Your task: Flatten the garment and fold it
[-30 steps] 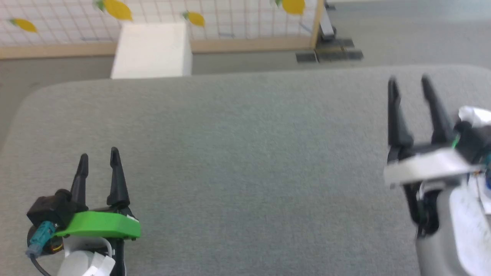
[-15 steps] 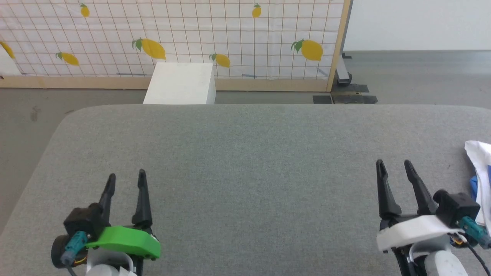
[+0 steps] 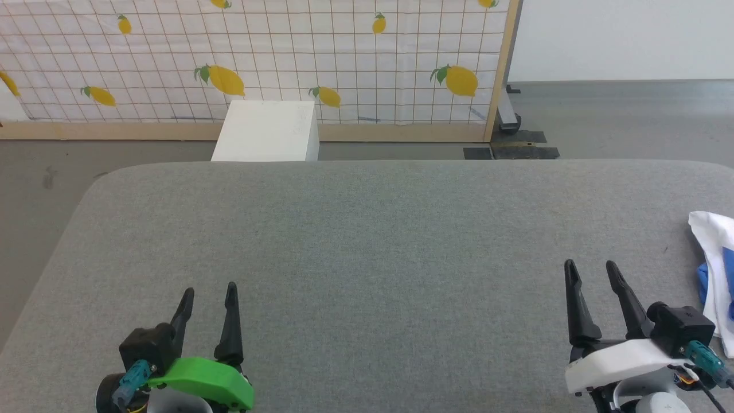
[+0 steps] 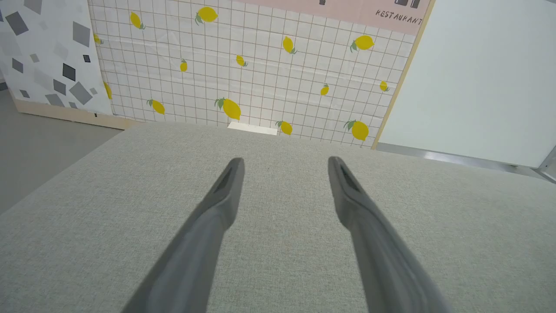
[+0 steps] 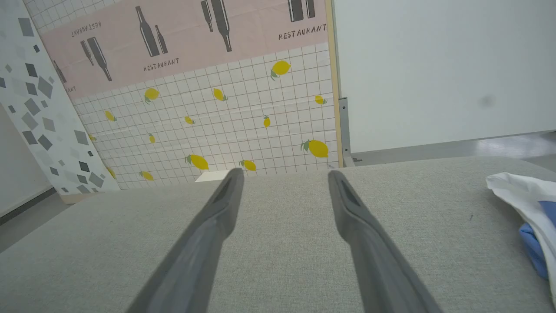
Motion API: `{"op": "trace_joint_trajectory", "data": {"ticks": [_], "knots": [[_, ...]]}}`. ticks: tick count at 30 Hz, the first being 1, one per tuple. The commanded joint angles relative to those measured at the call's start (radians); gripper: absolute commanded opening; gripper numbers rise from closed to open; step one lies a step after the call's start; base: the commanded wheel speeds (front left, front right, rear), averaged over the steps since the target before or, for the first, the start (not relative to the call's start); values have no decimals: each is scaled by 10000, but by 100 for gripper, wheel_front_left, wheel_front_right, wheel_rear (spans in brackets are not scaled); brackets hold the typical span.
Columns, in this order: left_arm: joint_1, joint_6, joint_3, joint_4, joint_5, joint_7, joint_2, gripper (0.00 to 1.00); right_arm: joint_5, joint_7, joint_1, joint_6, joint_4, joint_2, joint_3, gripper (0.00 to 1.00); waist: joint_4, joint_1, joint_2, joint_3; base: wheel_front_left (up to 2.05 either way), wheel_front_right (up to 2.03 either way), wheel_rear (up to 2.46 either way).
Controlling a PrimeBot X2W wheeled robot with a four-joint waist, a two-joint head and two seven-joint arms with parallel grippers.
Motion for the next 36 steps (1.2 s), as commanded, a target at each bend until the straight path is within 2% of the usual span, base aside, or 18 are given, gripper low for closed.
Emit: {"op": "trace_joint_trajectory", "data": {"ticks": [1, 19, 20, 36], "knots": [[86, 24, 20, 25, -59, 2, -70, 100, 75, -48, 164, -15, 23, 12, 10, 100, -8, 1, 58, 40, 0, 0, 0], [-90, 14, -8, 232, -184, -90, 30, 100, 115, -56, 16, -15, 183, 12, 241, 100, -68, 1, 58, 228, 0, 0, 0], [-12, 2, -19, 229, -173, -28, -23, 0, 70, 3, 0, 0, 169, 2, 215, 0, -68, 1, 0, 229, 0, 0, 0], [-9, 0, 63, 36, 166, 207, -118, 0, -149, 246, 32, -1, -75, 1, 228, 0, -46, 1, 6, 277, 0, 0, 0]]}}
